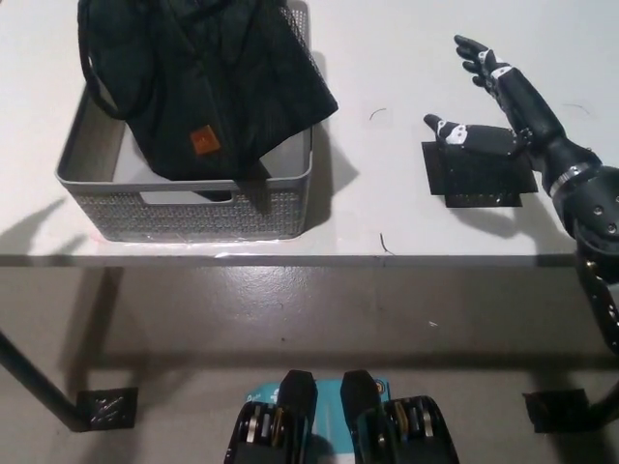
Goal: Use both hands to pick up a lunch bag on the right hand side and place it into a container on the left hand side
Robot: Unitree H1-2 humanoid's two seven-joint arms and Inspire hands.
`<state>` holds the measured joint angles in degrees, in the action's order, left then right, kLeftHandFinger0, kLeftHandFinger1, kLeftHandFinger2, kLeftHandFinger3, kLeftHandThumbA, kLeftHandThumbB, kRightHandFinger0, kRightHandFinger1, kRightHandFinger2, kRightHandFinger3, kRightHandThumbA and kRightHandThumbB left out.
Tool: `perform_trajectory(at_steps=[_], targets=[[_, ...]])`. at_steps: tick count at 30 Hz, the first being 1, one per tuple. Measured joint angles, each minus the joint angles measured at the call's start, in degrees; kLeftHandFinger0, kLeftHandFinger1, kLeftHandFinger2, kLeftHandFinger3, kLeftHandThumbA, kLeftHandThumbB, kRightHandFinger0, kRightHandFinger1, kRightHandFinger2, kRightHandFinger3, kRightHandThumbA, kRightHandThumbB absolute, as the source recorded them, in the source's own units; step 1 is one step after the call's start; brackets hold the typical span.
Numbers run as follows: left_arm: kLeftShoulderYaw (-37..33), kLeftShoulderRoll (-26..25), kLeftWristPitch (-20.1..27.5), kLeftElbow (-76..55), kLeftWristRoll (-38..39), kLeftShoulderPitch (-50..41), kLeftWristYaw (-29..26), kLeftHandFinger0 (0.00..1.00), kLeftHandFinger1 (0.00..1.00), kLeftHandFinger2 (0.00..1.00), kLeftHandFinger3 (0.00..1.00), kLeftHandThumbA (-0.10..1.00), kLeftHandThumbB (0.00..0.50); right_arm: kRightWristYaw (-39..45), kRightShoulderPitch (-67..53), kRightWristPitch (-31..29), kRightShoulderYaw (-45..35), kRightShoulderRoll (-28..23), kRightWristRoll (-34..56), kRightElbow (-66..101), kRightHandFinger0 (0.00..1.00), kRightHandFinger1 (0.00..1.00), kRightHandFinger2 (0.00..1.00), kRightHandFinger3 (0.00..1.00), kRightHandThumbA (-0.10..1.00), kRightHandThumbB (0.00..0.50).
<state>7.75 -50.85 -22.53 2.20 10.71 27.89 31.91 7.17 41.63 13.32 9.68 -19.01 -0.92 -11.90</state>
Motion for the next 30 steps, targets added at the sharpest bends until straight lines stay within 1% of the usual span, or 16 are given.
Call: perform_trajectory(at_steps=[2, 4, 7, 8, 9, 10, 12, 13, 14, 15, 17, 20, 23, 26, 28, 30], targets=[[0.7, 0.7, -0.1, -2.8, 0.4, -0.8, 0.0, 1.00, 1.00, 1.00, 1.00, 1.00, 0.154, 0.3, -1.4, -0.1, -1.5, 0.0, 0.3, 2.8, 1.00, 1.00, 1.00, 1.00, 1.00, 0.215], [2.7, 2.9, -0.2, -7.3, 1.2, -2.5, -0.4, 1.00, 1.00, 1.00, 1.00, 1.00, 0.195, 0.5, -4.0, -0.6, -4.0, 0.2, 1.4, 7.1, 1.00, 1.00, 1.00, 1.00, 1.00, 0.205], [4.2, 8.4, 0.0, -14.8, 1.4, -5.6, -2.3, 1.00, 1.00, 1.00, 1.00, 1.00, 0.197, 0.4, -8.5, -1.7, -6.3, 1.2, 2.9, 13.1, 1.00, 1.00, 1.00, 1.00, 1.00, 0.220], [4.4, 11.7, 0.1, -17.9, 1.4, -7.4, -3.0, 1.00, 1.00, 1.00, 1.00, 1.00, 0.214, 0.4, -10.5, -2.1, -6.8, 2.0, 3.2, 15.3, 1.00, 1.00, 1.00, 1.00, 1.00, 0.231], [4.4, 12.8, 0.2, -19.0, 1.4, -8.0, -3.3, 1.00, 1.00, 1.00, 1.00, 1.00, 0.214, 0.4, -11.6, -2.3, -6.9, 2.4, 3.4, 16.2, 1.00, 1.00, 1.00, 1.00, 1.00, 0.202], [4.2, 17.9, 0.8, -22.9, 1.3, -11.0, -4.4, 1.00, 1.00, 1.00, 1.00, 1.00, 0.227, 0.3, -15.3, -3.3, -7.4, 4.6, 4.4, 19.9, 1.00, 1.00, 1.00, 1.00, 1.00, 0.200], [3.8, 22.3, 1.4, -26.0, 1.1, -13.4, -5.3, 1.00, 1.00, 1.00, 1.00, 1.00, 0.217, 0.3, -18.9, -4.3, -7.7, 6.7, 5.3, 22.9, 1.00, 1.00, 1.00, 1.00, 1.00, 0.218], [3.0, 28.0, 2.8, -29.2, 1.0, -16.3, -6.3, 1.00, 1.00, 1.00, 1.00, 1.00, 0.253, 0.2, -24.0, -5.7, -7.6, 9.6, 6.4, 26.3, 1.00, 1.00, 1.00, 1.00, 1.00, 0.261], [2.6, 30.7, 3.5, -30.3, 1.0, -18.0, -6.7, 1.00, 1.00, 1.00, 1.00, 1.00, 0.255, 0.2, -26.2, -6.5, -7.6, 10.9, 6.9, 27.5, 1.00, 1.00, 1.00, 1.00, 1.00, 0.270], [2.3, 32.8, 4.3, -31.1, 0.8, -19.4, -7.0, 1.00, 1.00, 1.00, 1.00, 1.00, 0.251, 0.3, -28.4, -7.1, -7.5, 12.1, 7.2, 28.4, 1.00, 1.00, 1.00, 1.00, 1.00, 0.309], [1.9, 36.8, 6.4, -32.0, 0.0, -22.8, -7.7, 1.00, 1.00, 1.00, 1.00, 1.00, 0.224, 0.4, -33.5, -8.7, -7.1, 14.6, 8.0, 29.4, 1.00, 1.00, 1.00, 1.00, 1.00, 0.304], [1.9, 40.2, 9.2, -31.6, -1.2, -26.9, -8.1, 1.00, 1.00, 1.00, 1.00, 1.00, 0.220, 0.7, -38.2, -10.6, -6.9, 16.1, 8.9, 28.7, 1.00, 1.00, 1.00, 1.00, 1.00, 0.341], [1.9, 42.0, 11.8, -30.1, -2.0, -30.3, -8.4, 1.00, 1.00, 1.00, 1.00, 1.00, 0.176, 1.0, -41.4, -12.2, -6.8, 17.0, 9.3, 26.8, 1.00, 1.00, 1.00, 1.00, 1.00, 0.366], [1.8, 43.6, 14.6, -26.8, -2.9, -32.8, -8.8, 1.00, 1.00, 1.00, 1.00, 1.00, 0.171, 1.1, -43.7, -13.4, -6.5, 17.8, 9.3, 23.7, 1.00, 1.00, 1.00, 1.00, 1.00, 0.368], [1.7, 44.6, 16.6, -23.9, -3.6, -34.0, -9.1, 1.00, 1.00, 1.00, 1.00, 1.00, 0.150, 1.2, -44.8, -14.5, -6.2, 18.7, 9.3, 21.0, 1.00, 1.00, 1.00, 1.00, 1.00, 0.330], [1.5, 45.4, 18.5, -20.9, -4.2, -34.5, -9.3, 1.00, 1.00, 1.00, 1.00, 1.00, 0.178, 1.3, -45.4, -15.5, -5.9, 19.5, 9.3, 18.1, 1.00, 1.00, 1.00, 1.00, 1.00, 0.325]])
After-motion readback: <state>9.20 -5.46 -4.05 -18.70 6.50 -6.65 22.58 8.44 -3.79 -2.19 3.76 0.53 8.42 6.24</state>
